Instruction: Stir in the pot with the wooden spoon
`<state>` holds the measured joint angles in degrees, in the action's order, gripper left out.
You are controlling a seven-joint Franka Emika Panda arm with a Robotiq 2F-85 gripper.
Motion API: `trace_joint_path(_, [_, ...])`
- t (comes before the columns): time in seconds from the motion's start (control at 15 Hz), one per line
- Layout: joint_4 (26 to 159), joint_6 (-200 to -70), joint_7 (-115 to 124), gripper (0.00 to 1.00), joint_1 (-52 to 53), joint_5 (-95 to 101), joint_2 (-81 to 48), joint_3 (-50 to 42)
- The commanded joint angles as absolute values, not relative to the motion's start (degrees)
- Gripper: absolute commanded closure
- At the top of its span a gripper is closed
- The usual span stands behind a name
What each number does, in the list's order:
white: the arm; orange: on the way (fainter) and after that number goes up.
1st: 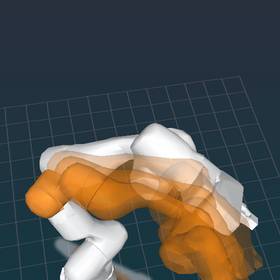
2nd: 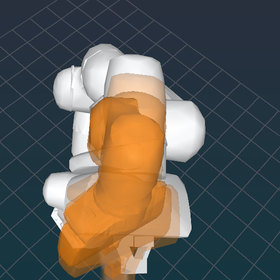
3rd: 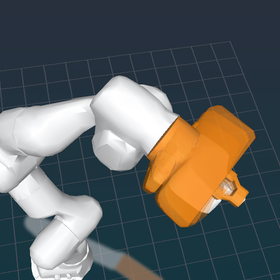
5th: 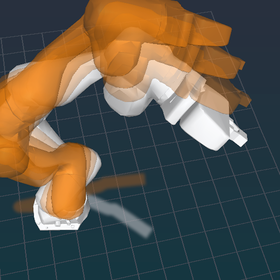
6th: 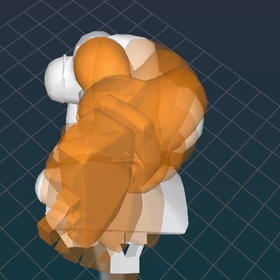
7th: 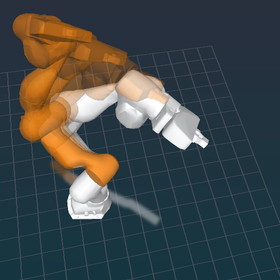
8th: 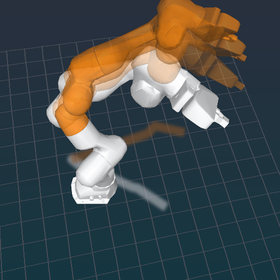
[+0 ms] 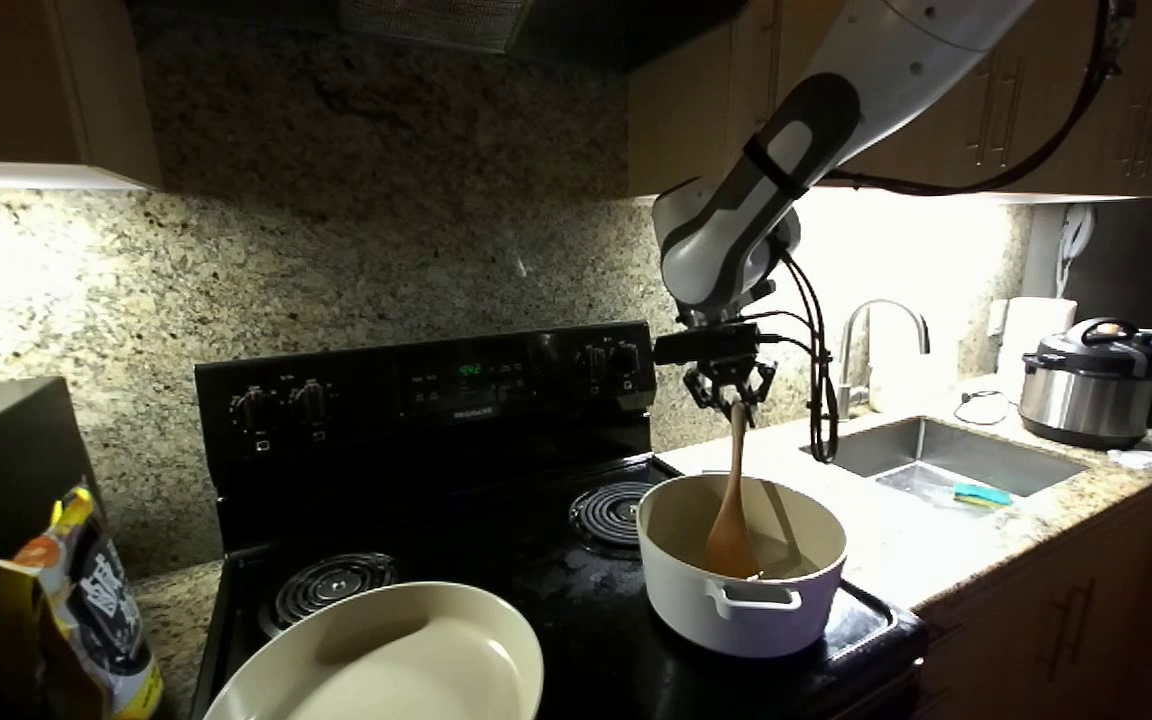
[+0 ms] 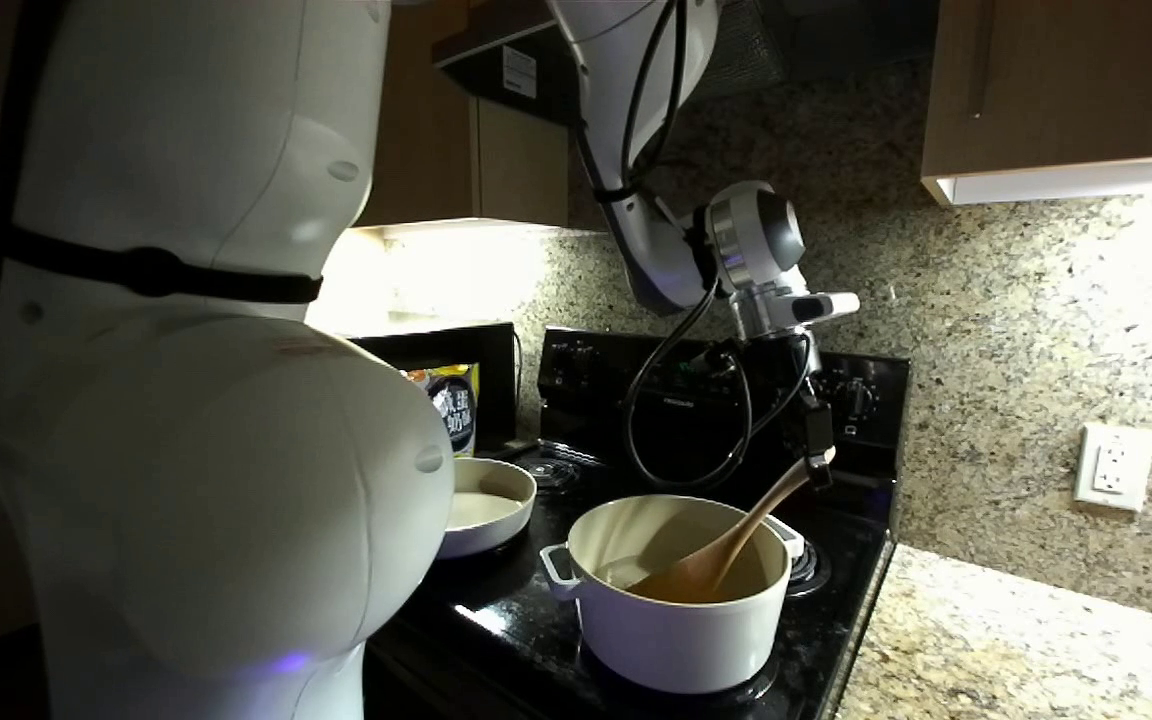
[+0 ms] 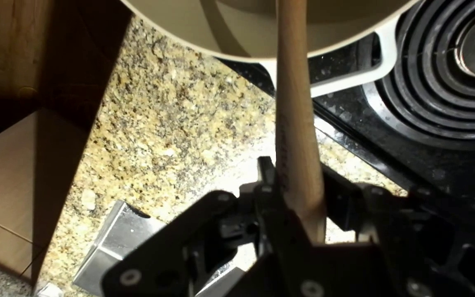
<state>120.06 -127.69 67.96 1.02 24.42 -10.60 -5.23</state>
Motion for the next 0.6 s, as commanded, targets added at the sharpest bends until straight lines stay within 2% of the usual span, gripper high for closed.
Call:
trace_joint_path(0.0, [120.79,-129.07,65.44,0.92,1.21,21.24,-10.59,-4.14])
trace_joint_path(0.53, [119.53,-128.73,65.41,0.92,1.42,22.15,-10.12,-4.22])
